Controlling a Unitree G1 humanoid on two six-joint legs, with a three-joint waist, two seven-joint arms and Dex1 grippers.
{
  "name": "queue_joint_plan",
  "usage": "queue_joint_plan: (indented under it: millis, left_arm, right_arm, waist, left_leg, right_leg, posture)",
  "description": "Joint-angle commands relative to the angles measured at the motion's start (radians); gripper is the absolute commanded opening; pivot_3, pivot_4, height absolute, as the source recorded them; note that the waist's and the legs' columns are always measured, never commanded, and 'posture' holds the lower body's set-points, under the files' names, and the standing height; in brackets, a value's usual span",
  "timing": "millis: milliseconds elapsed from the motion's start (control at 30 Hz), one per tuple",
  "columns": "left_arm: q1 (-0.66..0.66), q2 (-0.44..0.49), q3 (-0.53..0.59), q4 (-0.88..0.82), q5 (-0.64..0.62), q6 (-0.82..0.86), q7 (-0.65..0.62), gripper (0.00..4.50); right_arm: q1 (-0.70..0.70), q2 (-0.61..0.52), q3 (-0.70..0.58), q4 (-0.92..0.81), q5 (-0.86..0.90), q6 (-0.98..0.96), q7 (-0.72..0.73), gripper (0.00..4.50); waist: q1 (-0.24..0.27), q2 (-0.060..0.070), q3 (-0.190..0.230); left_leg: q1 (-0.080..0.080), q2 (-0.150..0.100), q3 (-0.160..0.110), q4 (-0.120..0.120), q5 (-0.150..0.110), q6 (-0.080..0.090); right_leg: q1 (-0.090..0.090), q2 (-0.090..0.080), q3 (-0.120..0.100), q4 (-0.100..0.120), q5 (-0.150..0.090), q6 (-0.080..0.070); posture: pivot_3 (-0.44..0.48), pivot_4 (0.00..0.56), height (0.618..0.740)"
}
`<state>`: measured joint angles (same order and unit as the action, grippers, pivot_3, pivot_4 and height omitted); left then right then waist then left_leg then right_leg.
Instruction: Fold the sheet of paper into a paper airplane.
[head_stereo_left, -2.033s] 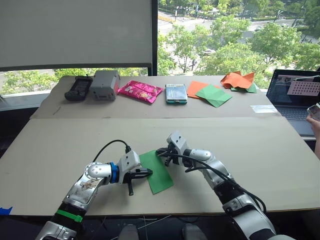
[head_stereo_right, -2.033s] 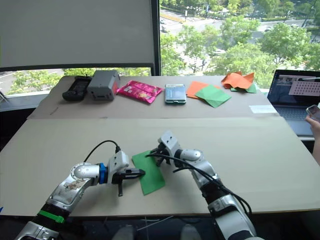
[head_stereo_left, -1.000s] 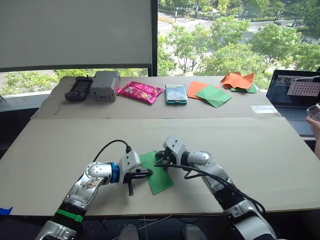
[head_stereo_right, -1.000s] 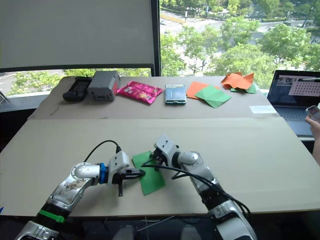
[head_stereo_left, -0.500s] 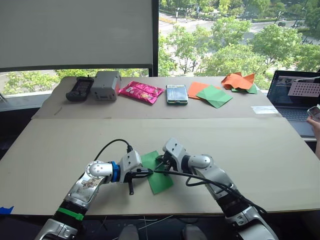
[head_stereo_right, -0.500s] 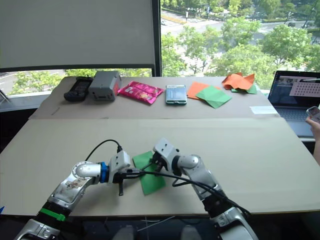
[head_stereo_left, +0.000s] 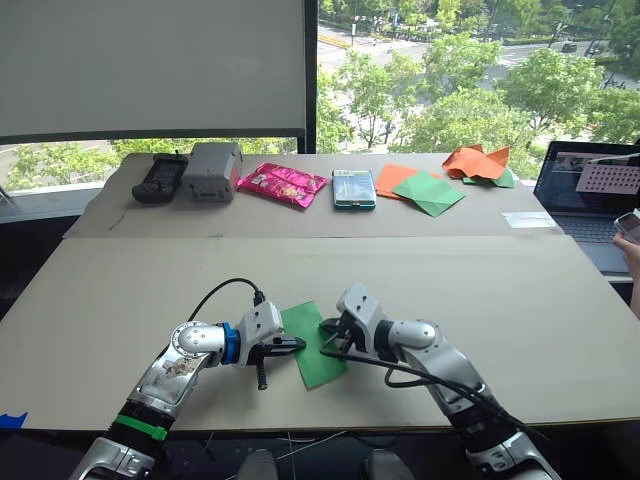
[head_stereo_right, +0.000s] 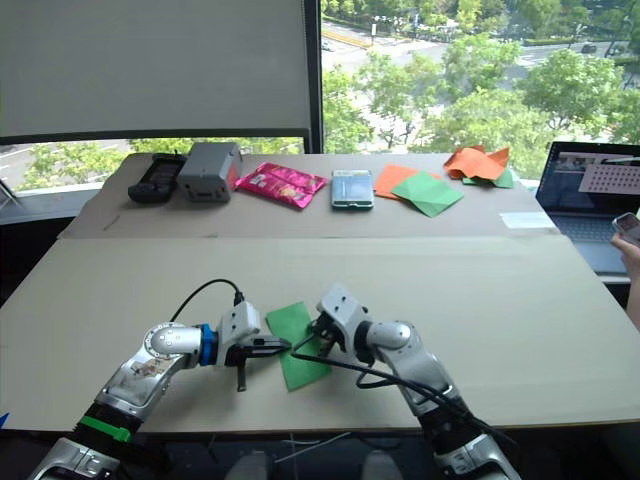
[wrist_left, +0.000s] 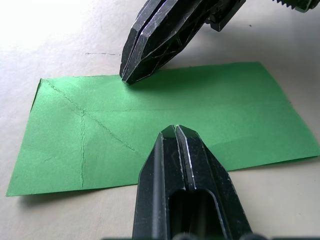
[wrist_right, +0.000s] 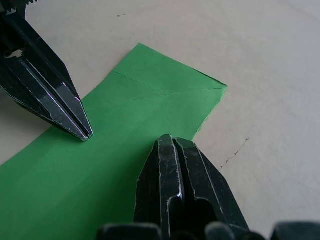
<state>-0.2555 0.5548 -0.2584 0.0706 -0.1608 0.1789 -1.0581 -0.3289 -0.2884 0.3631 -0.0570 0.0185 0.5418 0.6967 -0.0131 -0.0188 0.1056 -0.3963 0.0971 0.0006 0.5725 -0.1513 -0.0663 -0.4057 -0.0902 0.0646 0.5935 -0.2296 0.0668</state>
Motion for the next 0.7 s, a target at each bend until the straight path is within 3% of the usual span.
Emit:
queue_joint_plan:
  millis: [33,700]
  left_arm:
    - [0.004,0.009,-0.016,0.03,0.028,0.009,-0.002,0.0]
    - [0.005,0.004,-0.02,0.031,0.029,0.01,-0.005,0.0]
  right_arm:
    - [0.05,-0.029,0.046,0.043,-0.014,0.061,0.015,0.01]
    - [0.157,-0.127,0.079,-0.127,0.017,0.141,0.058,0.01]
  waist:
    - [0.0,0.0,0.0]
    - [0.001,-0.002,-0.001]
  left_leg:
    - [0.0,0.0,0.0,0.0,0.0,0.0]
    - [0.001,0.0,0.0,0.0,-0.002,-0.004]
  right_leg:
    - [0.0,0.0,0.0,0.0,0.0,0.0]
    - [0.0,-0.001,0.0,-0.001,-0.003,0.0]
  posture:
    - [0.0,0.15,0.718]
    - [0.0,0.15,0.718]
